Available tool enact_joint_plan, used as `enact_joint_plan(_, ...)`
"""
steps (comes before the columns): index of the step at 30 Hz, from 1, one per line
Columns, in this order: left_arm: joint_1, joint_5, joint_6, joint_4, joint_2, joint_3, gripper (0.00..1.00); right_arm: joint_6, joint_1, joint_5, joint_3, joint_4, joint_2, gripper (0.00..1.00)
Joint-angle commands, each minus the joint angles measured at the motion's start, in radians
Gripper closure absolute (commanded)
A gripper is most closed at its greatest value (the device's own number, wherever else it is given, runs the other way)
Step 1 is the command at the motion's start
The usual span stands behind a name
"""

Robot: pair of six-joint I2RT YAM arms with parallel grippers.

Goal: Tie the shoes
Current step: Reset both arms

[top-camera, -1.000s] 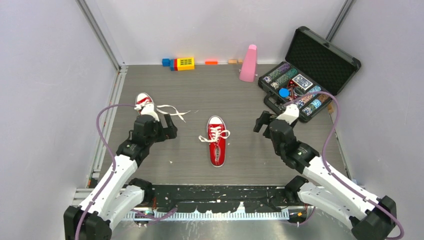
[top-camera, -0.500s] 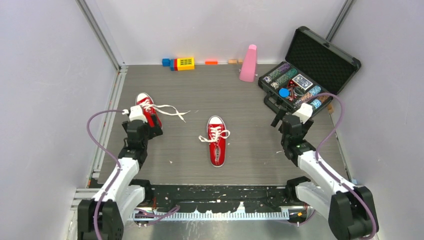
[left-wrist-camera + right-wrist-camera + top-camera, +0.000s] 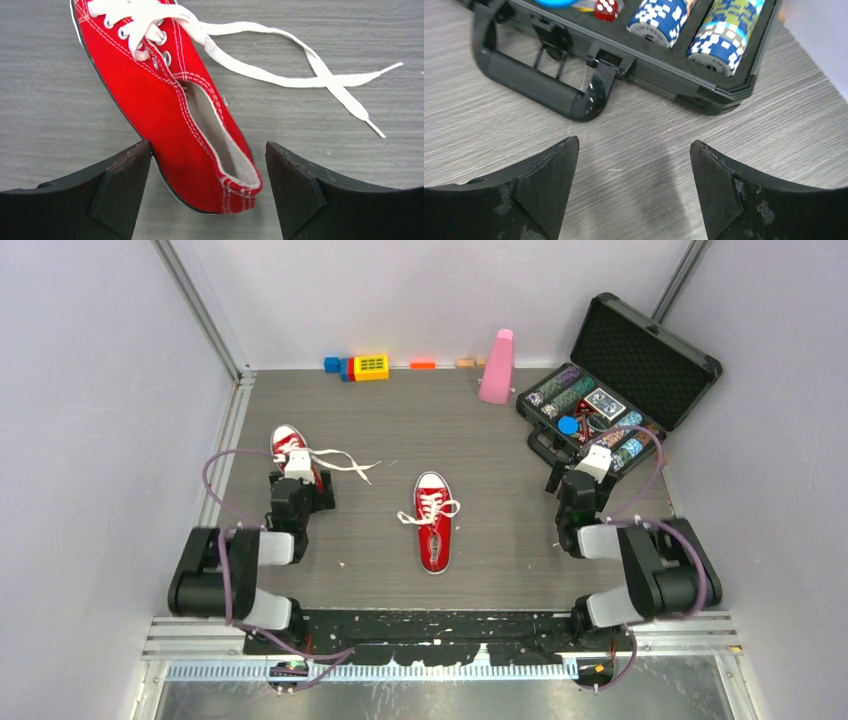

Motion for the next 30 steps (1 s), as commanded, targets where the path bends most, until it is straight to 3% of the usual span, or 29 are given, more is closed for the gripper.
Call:
enact_joint_plan(1, 0.004, 0.091, 0.073, 0.455, 0.194, -0.013, 0.15, -0.026, -0.042, -0.028, 0.012, 0.354, 0.190, 0.16)
enact_joint_plan(3, 0.003, 0.083, 0.079, 0.292, 0.132, 0.017, 0.14, -0.027, -0.061, -0.058, 0.012, 0.337, 0.200, 0.16)
enact_joint_plan(4, 0.003, 0.086, 0.079, 0.221, 0.125, 0.049, 0.05, -0.017, -0.067, -0.067, 0.028, 0.296, 0.194, 0.17)
enact_joint_plan(6, 0.003, 0.112, 0.090, 0.247, 0.166, 0.074, 0.01, -0.012, -0.079, -0.083, 0.029, 0.313, 0.202, 0.02)
enact_joint_plan(9, 0.003, 0.065, 0.076, 0.173, 0.151, 0.100, 0.00, -0.008, -0.082, -0.086, 0.026, 0.312, 0.196, 0.01)
enact_joint_plan(30, 0.004, 0.054, 0.072, 0.187, 0.158, 0.096, 0.00, -0.008, -0.082, -0.085, 0.024, 0.315, 0.195, 0.01)
